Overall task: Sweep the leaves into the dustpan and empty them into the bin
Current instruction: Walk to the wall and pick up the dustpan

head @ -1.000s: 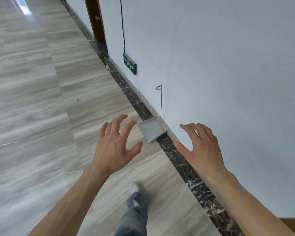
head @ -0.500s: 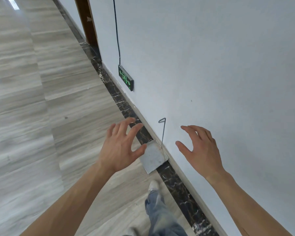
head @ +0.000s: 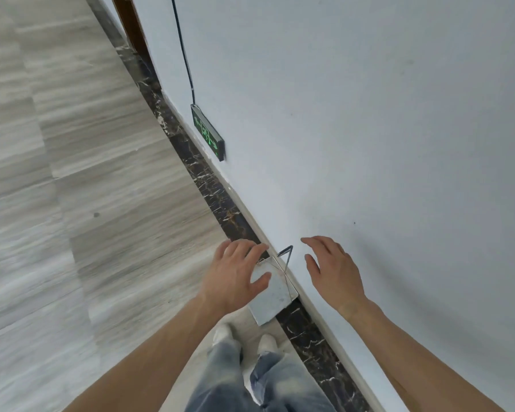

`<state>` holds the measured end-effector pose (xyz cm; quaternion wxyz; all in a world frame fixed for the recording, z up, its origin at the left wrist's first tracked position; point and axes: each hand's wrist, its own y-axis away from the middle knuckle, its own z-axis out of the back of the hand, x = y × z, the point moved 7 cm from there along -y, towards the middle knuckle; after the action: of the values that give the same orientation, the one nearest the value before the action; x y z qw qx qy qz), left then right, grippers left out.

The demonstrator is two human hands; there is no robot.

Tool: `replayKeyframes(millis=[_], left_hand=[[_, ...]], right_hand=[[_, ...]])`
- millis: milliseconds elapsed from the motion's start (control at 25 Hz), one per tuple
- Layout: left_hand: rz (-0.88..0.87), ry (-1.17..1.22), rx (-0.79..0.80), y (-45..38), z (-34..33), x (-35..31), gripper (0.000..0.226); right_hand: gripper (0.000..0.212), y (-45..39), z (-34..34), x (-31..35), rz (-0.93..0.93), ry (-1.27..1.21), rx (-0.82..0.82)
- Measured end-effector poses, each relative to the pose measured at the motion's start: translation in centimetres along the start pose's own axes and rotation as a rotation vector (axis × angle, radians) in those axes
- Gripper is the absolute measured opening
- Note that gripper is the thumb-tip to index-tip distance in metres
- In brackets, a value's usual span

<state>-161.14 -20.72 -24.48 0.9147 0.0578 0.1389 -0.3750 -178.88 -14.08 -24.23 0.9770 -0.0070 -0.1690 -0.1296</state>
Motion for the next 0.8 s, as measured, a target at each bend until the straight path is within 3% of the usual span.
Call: replayKeyframes(millis=[120,240,440,640,800], left_hand=[[0.005,0.016,0.251,-3.8,-5.4,1.7,0.055],[0.044,0.068,0.382,-7.8,-10.4,3.0,0.048],[0.331,0.228,0.604,-11.1,-19.0,4.8,0.042],[0.455,0.496,0.667,-12.0,-23.5,4.3,0.036],[0.408,0.437,0.732,-12.2,-24.2,3.1,0.03]], right_hand=[[0.039,-2.4,-4.5,-1.5,-0.041,0.042,0.183],[0.044,-5.5,-8.5,-3.8,-0.079,0.115,0.32],[0.044,-9.8,-14.4,-5.9,-0.047,0.119,0.373],[0.031,-10.6,-19.5,-7.6,-0.024,0.168,0.527],[0.016,-9.4,-20.1,-8.2,-0.009,0.136,0.518]])
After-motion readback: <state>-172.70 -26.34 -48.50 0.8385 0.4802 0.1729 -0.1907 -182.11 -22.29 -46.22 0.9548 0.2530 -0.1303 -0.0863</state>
